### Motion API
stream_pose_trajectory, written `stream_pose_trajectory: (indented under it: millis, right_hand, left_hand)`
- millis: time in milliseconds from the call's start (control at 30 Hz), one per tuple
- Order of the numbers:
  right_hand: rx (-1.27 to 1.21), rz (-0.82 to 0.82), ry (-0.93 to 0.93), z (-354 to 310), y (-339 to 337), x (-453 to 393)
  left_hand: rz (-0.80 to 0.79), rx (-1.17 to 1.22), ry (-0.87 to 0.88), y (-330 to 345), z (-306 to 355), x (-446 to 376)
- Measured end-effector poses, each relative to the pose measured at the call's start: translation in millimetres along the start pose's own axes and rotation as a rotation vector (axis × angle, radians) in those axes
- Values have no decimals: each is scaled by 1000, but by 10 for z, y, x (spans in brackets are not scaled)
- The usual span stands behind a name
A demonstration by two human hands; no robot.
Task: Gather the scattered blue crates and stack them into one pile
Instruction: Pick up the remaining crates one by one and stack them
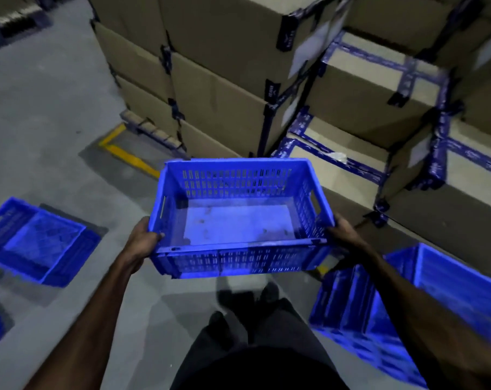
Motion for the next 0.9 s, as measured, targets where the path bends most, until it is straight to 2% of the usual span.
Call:
stream_pose_trajectory:
  millis: [100, 233, 500, 900]
  right_hand:
    - [-3, 43, 67, 583, -45, 267]
    - [-34, 114, 114, 906, -94, 857]
    - [-120, 212, 147, 1223, -171, 2082]
    - [-318, 403, 261, 2127, 165, 3968]
  left_hand:
    - [-33, -18, 39, 145, 104, 68]
    - [-83, -36, 74, 358, 216, 191]
    - [-220, -57, 173, 753, 654, 564]
    - [-426, -104, 244, 1533, 954, 1442]
Point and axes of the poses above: each hand's wrist, its own x-axis away from the middle knuckle, its own y-axis out of the palm, z = x × y, the point moved 10 cm from there along -x, towards the middle knuckle, and after that the axes turned 8 degrees about -z, right-handed, at the moved point
